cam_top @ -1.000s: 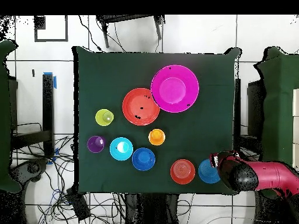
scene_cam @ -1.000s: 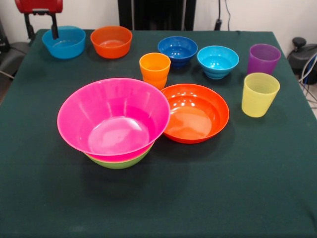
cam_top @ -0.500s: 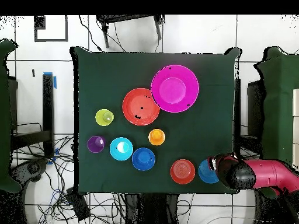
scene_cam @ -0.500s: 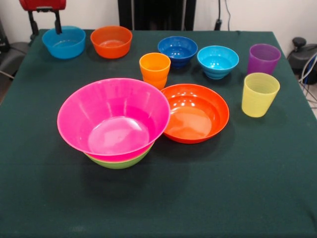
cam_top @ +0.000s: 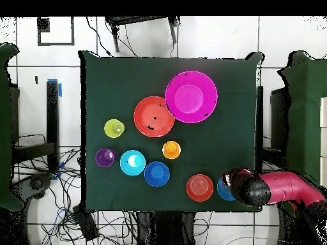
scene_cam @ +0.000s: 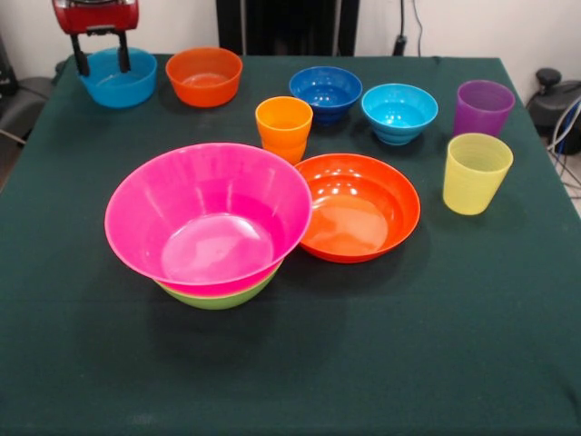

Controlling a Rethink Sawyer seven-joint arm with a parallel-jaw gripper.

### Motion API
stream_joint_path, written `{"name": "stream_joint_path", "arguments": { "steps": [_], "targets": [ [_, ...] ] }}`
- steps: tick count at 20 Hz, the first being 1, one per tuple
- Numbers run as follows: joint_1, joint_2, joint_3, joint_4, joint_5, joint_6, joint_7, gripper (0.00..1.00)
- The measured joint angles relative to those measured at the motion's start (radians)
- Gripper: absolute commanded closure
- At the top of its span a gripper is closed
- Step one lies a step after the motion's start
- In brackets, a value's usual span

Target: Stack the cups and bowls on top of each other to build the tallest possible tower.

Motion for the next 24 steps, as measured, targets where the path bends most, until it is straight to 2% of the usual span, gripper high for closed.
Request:
{"name": "stream_joint_path", "arguments": {
  "steps": [9, 24],
  "targets": [
    [-0.008, 0.019, 0.0, 0.0, -0.035, -0.03, 0.0, 0.0],
    [-0.009, 0.012, 0.0, 0.0, -0.037, -0.041, 0.0, 0.0]
  ]
}}
